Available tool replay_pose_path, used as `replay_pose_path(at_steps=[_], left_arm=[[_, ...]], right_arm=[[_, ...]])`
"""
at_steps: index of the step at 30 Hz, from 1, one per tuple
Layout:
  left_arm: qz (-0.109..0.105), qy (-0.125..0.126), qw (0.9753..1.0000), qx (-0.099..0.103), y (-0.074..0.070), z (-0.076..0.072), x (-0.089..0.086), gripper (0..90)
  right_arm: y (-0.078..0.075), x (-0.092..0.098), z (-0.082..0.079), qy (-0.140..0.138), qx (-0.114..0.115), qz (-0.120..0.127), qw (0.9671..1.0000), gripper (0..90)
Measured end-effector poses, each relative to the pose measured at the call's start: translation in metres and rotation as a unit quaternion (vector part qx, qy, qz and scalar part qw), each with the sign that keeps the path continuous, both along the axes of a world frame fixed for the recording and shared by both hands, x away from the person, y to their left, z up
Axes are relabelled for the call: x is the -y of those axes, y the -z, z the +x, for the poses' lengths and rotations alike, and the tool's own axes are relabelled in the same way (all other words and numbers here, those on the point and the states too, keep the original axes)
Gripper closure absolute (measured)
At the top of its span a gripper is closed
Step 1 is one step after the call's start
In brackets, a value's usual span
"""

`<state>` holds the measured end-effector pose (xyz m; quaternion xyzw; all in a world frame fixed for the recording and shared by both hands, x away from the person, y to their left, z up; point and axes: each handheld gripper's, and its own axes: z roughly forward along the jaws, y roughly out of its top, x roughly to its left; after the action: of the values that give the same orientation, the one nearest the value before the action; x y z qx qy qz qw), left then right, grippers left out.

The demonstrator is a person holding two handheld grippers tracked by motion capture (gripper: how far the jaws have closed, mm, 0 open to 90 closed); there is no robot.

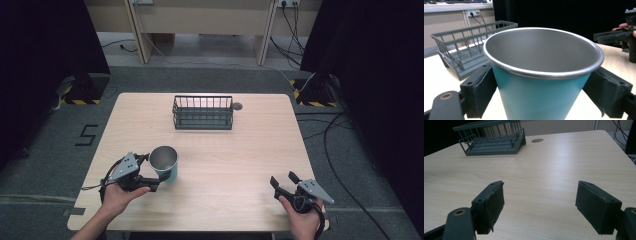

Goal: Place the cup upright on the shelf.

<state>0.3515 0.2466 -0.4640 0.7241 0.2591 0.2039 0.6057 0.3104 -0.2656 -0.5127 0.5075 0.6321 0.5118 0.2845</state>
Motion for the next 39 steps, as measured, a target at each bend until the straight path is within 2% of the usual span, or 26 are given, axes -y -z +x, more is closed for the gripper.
replay_pose_path(at_steps=[11,26,39], left_arm=[[-0.004,-0.012,0.9999,0.006,-0.009,0.013,0.0,13.9],[-0.008,-0.015,0.9997,0.018,-0.026,0.038,0.013,14.0],[-0.009,-0.024,0.9994,0.023,-0.033,0.059,0.024,13.9]], right_arm=[[0.0,0.0,0.0,0.0,-0.002,0.003,1.0,23.6],[0.0,0.001,0.0,0.0,-0.002,0.005,1.0,23.6],[0.0,0.001,0.0,0.001,-0.003,0.009,1.0,23.6]])
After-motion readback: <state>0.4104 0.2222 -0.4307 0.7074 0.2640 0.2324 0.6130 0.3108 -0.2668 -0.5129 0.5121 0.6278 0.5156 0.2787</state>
